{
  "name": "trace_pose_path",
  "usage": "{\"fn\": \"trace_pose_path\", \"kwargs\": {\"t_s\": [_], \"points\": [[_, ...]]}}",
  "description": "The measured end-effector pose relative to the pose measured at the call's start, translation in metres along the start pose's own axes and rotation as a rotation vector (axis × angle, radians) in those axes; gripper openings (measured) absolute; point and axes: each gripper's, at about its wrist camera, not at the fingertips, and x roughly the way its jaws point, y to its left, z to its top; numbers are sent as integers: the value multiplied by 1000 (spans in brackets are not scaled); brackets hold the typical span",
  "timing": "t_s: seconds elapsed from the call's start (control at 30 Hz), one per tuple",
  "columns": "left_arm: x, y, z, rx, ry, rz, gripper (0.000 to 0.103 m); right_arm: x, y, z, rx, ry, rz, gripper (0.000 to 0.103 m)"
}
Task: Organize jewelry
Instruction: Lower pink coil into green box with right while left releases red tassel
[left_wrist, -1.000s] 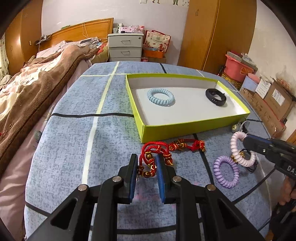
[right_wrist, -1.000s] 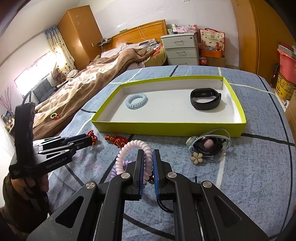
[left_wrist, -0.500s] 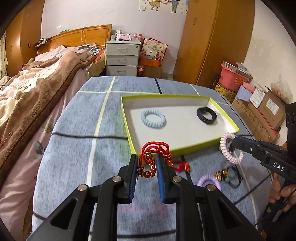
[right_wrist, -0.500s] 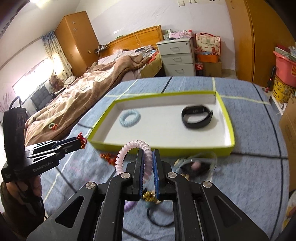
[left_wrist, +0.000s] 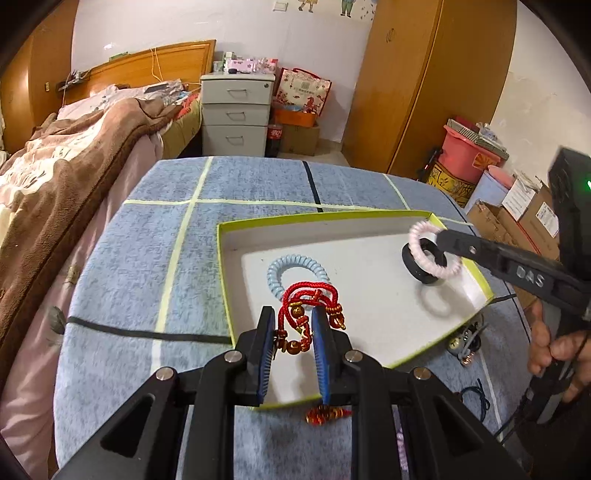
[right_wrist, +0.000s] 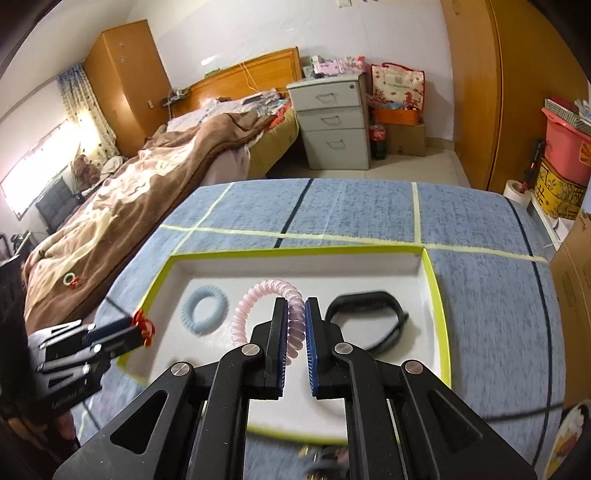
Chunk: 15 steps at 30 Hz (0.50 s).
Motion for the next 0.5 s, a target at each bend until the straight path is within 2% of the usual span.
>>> {"fn": "trace_pose_path", "kwargs": {"t_s": [0.27,0.5], "points": [[20,-4,1,20,41,12,21,37,-2,14,2,59,-6,10],[27,0,1,5,64,22,22,53,-1,15,-6,89,-8,10]]}}
